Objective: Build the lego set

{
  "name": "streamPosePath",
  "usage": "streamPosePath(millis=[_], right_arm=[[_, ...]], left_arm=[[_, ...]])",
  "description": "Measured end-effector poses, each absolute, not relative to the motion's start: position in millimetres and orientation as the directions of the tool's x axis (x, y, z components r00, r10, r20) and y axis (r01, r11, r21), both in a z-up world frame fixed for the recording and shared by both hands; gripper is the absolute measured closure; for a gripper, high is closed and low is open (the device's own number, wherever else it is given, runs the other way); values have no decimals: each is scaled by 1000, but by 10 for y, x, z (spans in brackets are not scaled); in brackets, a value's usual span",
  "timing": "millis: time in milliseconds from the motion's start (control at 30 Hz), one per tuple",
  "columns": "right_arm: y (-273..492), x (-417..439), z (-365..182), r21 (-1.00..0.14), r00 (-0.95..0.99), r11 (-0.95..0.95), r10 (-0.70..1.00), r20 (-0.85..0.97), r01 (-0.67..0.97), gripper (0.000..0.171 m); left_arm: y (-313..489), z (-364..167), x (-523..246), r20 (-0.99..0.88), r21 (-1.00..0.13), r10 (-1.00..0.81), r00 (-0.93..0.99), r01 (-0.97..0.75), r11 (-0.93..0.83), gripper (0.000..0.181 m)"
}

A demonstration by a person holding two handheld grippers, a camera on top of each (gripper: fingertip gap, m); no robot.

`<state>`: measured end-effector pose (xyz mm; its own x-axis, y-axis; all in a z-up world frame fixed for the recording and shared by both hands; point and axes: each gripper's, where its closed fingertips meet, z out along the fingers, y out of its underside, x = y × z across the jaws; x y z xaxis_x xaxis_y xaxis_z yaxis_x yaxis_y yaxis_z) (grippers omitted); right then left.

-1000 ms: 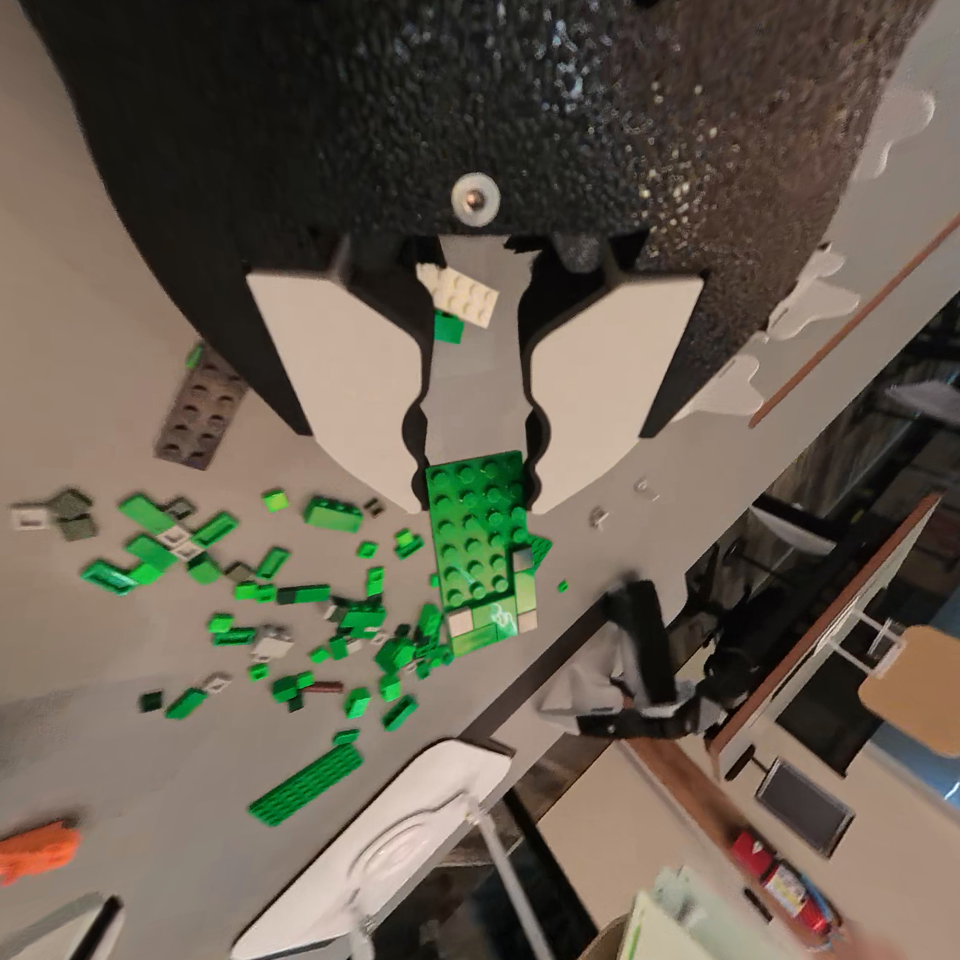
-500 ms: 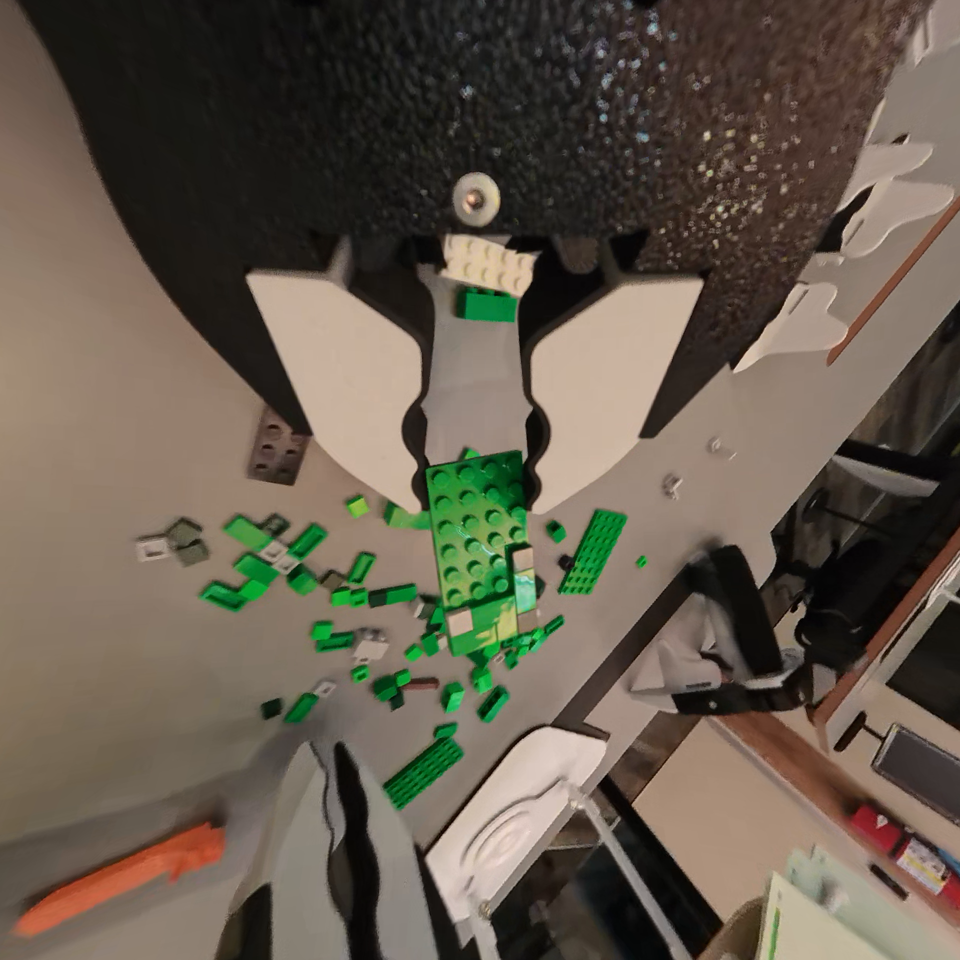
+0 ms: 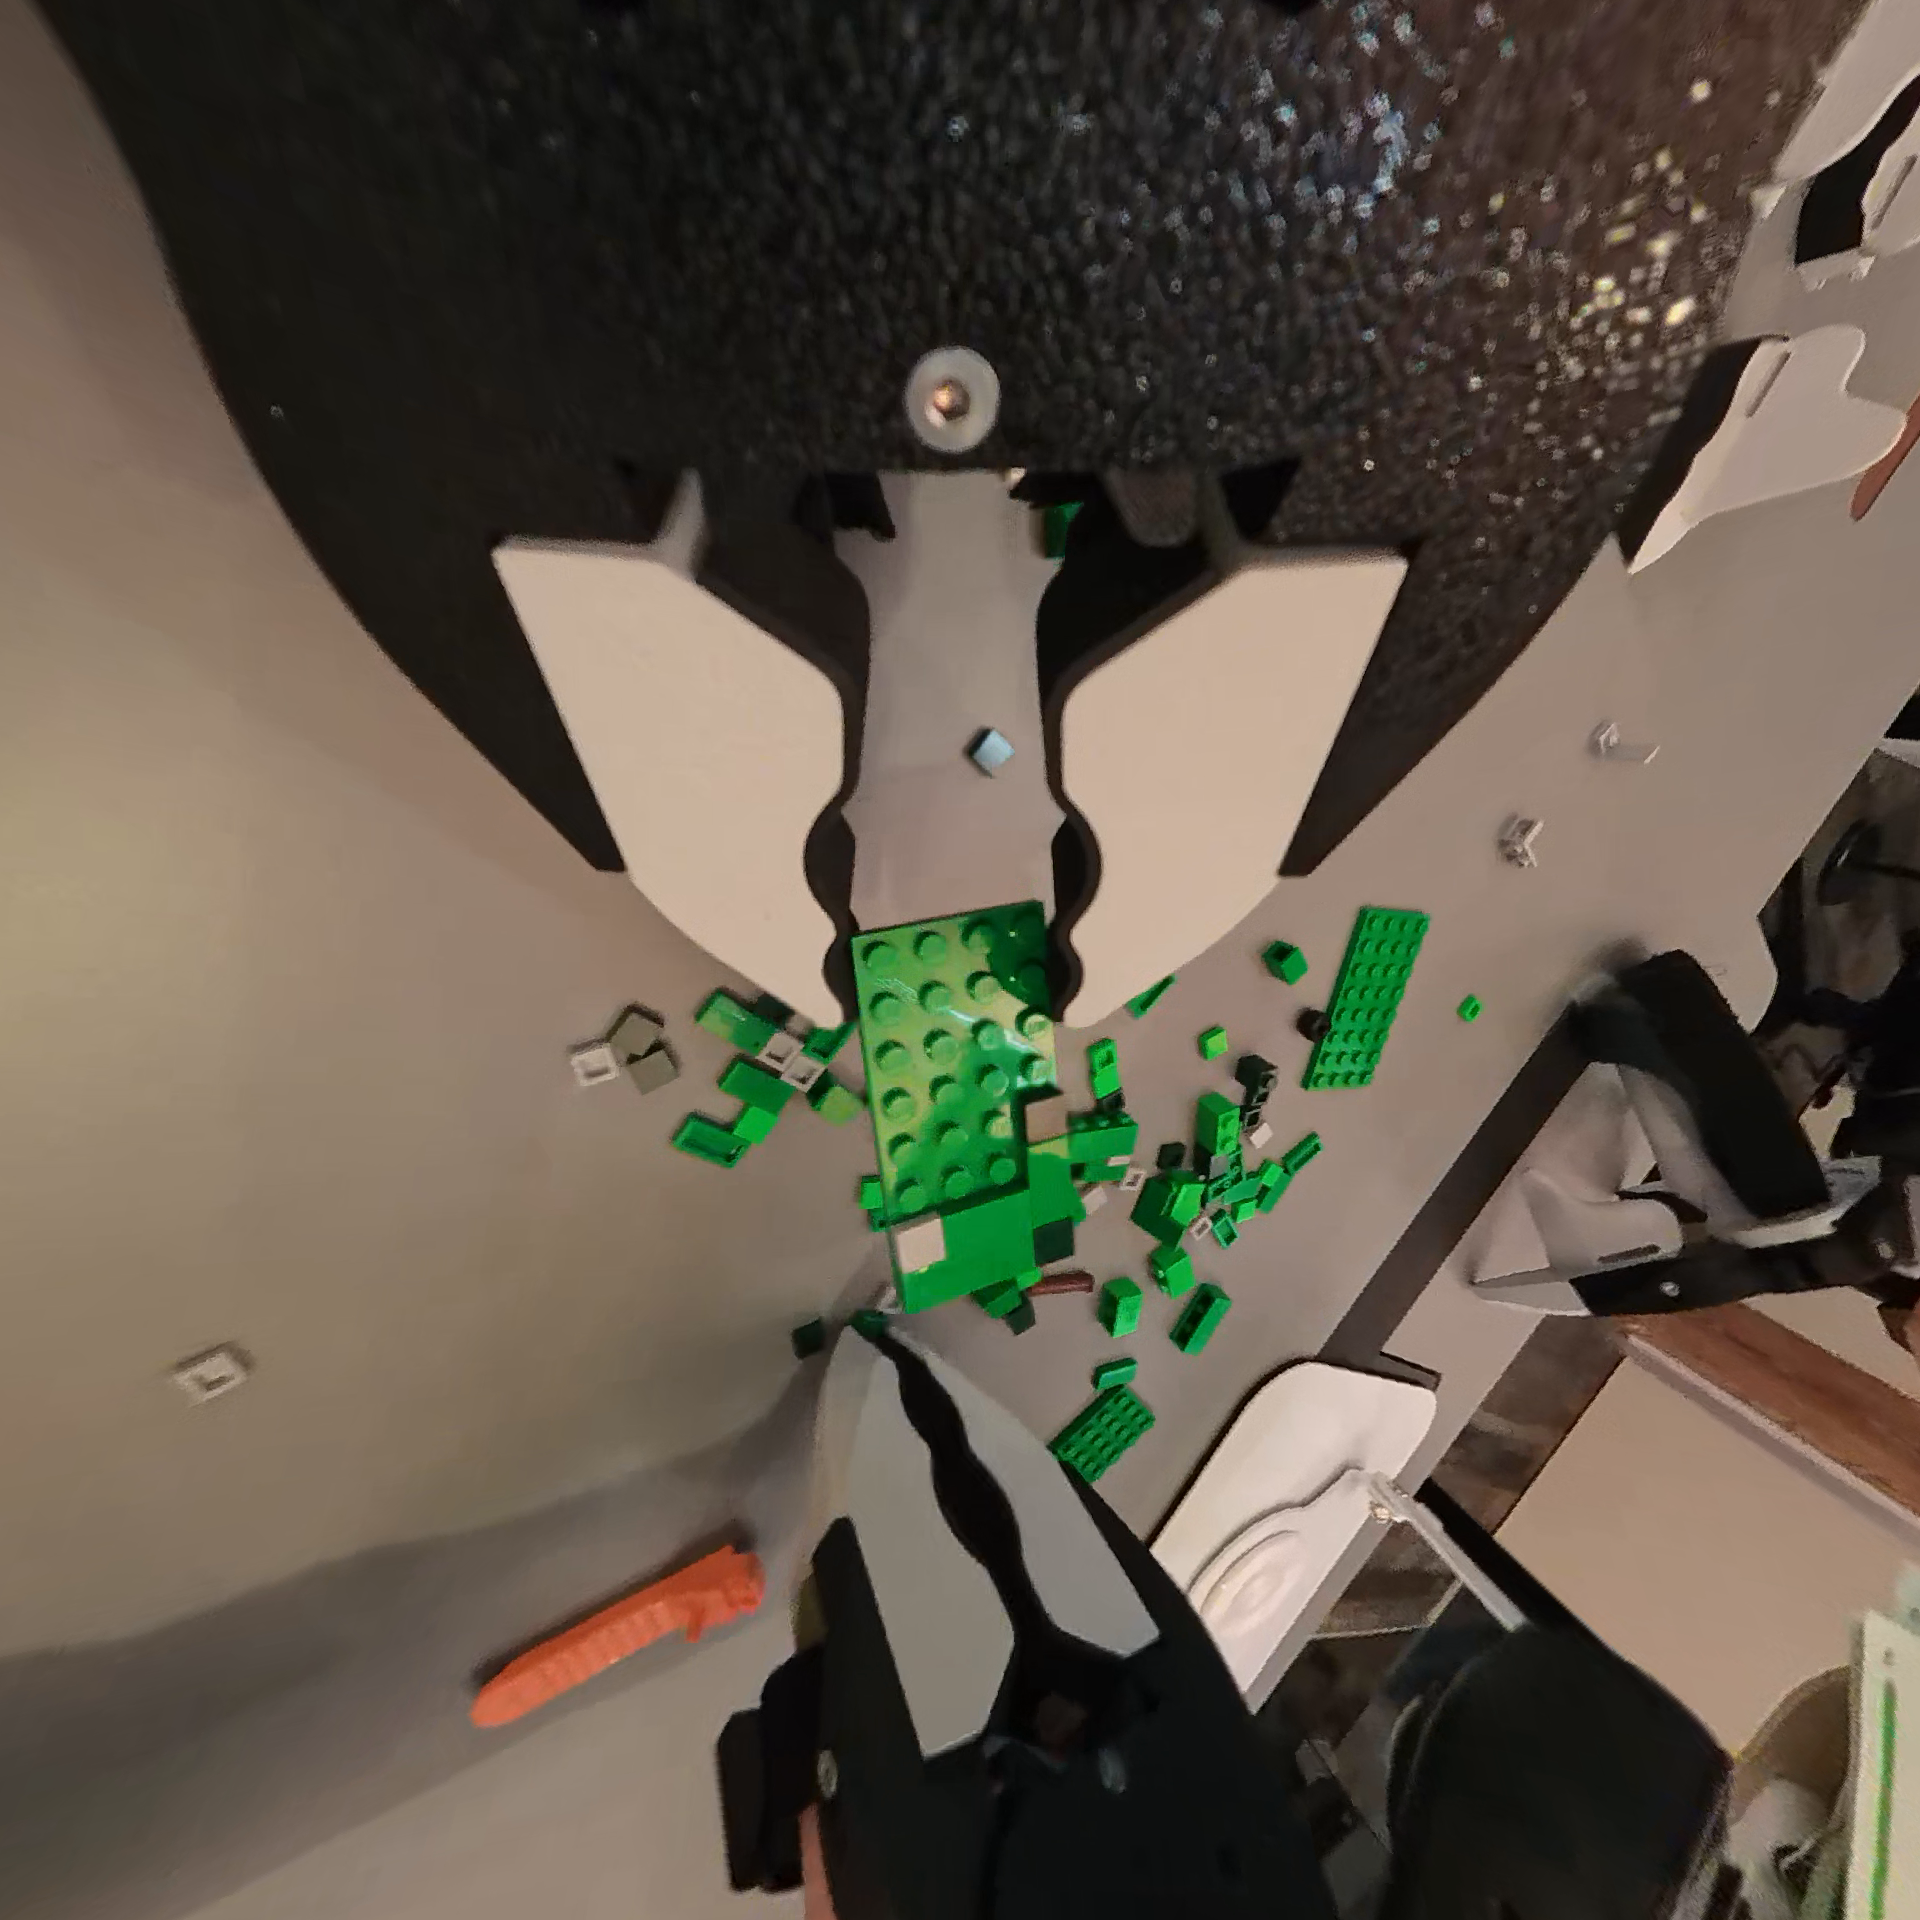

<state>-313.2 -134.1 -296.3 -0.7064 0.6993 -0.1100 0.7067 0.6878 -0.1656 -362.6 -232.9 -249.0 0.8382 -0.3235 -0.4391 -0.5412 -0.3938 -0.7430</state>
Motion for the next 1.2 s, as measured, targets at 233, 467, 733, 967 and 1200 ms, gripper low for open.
streamPosePath(millis=[233, 467, 733, 967, 1200], right_arm=[[-1532, -2926, -2490, -365, -709, 657, 705, -10, 659, 171], [-1676, -2547, -2603, -291, -727, 701, 686, 25, 651, 170], [-1649, -2307, -2887, -298, -534, 492, 842, -73, 818, 149], [-1667, -2232, -2961, -278, -479, 463, 878, 13, 841, 145], [-1732, -2251, -2970, -271, -573, 560, 819, 36, 783, 163]], left_arm=[[-2447, -2623, -3166, -278, -737, -545, 791, -539, -407, 147], [-2476, -2806, -3025, -276, -671, -618, 736, -608, -425, 147], [-2490, -2778, -2962, -278, -684, -638, 718, -614, -394, 148], [-2481, -2788, -2932, -302, -672, -645, 702, -637, -378, 147], [-2373, -2651, -2950, -396, -689, -582, 710, -649, -323, 147]])
